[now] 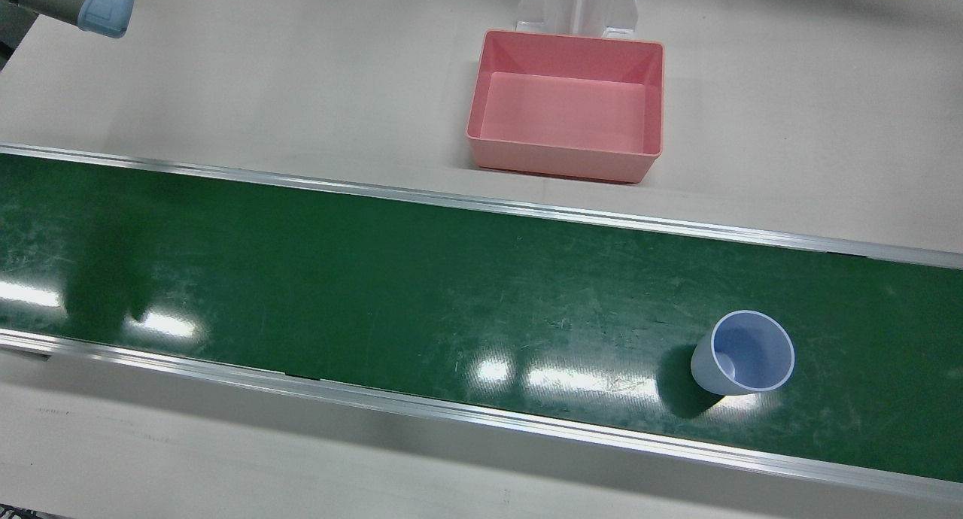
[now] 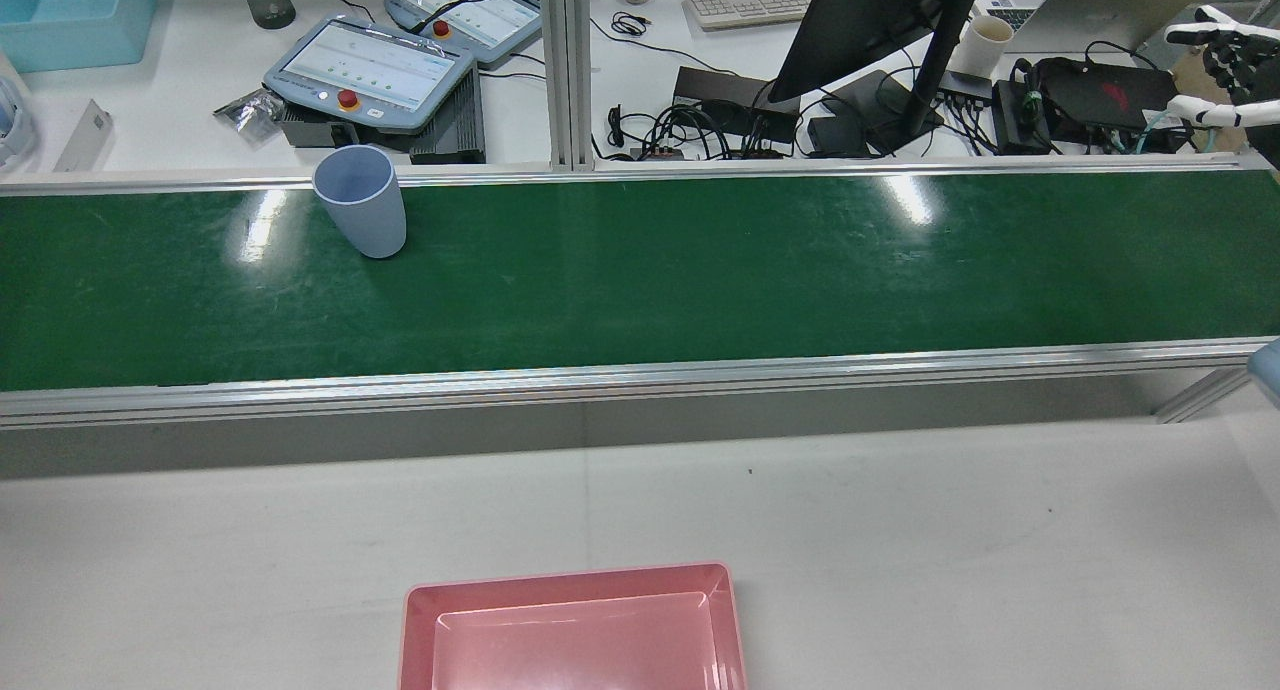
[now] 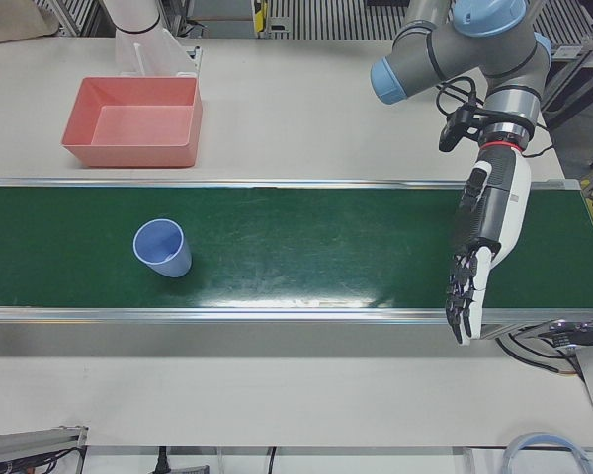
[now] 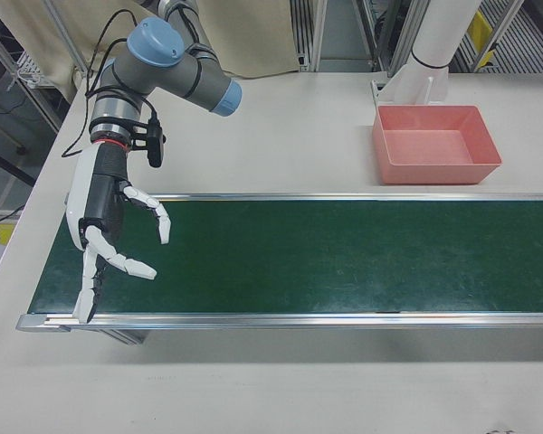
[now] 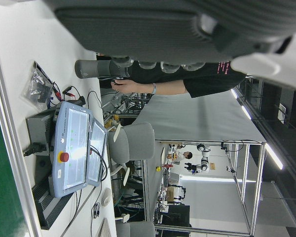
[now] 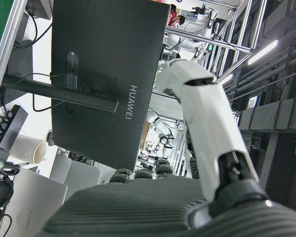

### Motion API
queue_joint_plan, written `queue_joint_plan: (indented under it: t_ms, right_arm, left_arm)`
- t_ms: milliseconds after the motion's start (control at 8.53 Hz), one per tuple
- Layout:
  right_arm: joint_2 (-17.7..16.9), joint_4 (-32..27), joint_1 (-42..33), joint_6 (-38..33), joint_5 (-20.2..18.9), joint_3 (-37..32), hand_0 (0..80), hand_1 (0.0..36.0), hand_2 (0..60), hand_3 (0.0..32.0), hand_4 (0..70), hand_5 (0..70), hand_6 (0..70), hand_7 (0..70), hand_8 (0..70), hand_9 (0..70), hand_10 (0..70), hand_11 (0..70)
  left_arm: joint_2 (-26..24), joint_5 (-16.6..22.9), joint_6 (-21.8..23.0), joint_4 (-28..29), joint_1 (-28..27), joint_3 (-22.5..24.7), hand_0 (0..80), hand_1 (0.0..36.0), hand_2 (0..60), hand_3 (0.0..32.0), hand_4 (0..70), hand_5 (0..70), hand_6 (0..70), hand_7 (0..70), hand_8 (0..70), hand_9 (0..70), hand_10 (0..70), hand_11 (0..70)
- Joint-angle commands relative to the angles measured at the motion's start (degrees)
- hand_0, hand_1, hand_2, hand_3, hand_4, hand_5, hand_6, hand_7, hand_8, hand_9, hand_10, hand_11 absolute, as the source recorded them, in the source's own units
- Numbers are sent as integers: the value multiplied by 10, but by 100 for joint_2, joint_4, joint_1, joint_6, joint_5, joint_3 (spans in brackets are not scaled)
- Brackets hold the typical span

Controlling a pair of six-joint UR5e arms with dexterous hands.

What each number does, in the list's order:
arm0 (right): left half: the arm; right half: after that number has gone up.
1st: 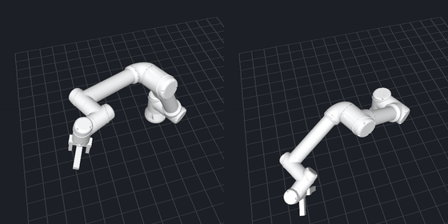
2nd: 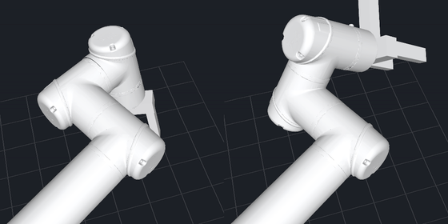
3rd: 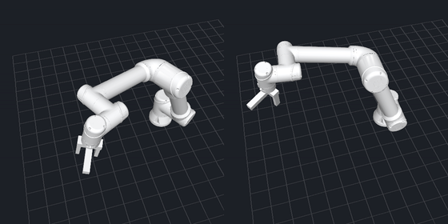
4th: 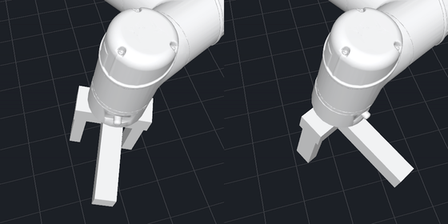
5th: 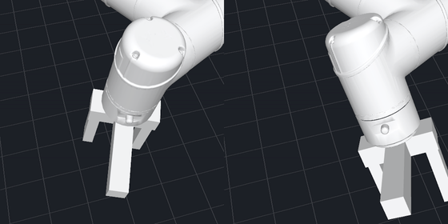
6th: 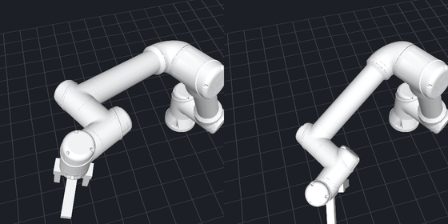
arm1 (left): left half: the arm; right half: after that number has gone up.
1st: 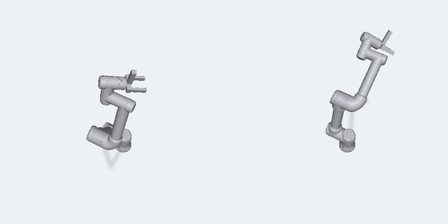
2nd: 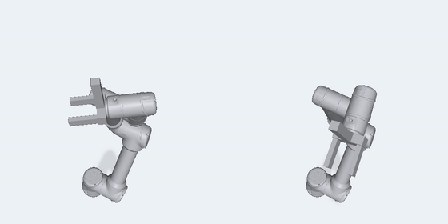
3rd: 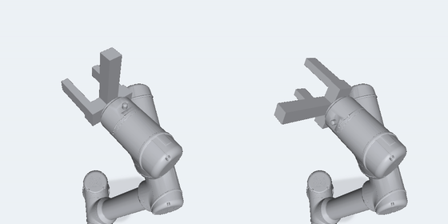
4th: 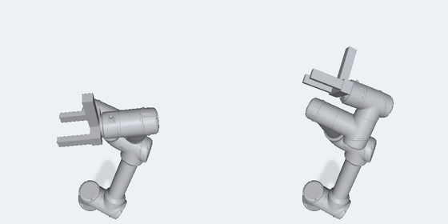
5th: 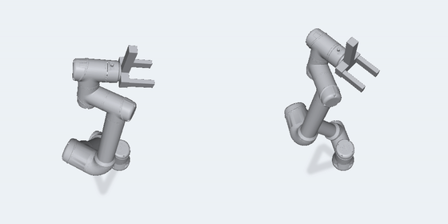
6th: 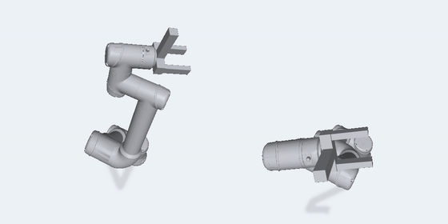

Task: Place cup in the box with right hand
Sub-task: 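Move the right hand toward the conveyor ahead of the approaching blue cup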

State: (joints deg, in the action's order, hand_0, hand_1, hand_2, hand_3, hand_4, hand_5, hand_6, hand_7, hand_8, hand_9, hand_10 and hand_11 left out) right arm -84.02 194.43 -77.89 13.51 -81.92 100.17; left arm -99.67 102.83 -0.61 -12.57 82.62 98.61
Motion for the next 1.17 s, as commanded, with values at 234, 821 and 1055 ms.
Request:
queue_joint_plan:
  t_ms: [234,821,1055]
  right_arm:
    - [9,7,90,11,0,-15,800,360,534,0,0,179,51,11,2,3,0,58]
    - [44,7,116,11,0,-15,800,360,600,0,15,175,52,25,5,0,0,42]
    - [44,-1,134,3,0,-15,800,360,600,0,12,176,55,37,8,0,0,41]
  left_arm:
    - [0,0,0,0,0,0,0,0,0,0,0,0,0,0,0,0,0,0]
    - [0,0,0,0,0,0,0,0,0,0,0,0,0,0,0,0,0,0]
    - [0,0,0,0,0,0,0,0,0,0,0,0,0,0,0,0,0,0]
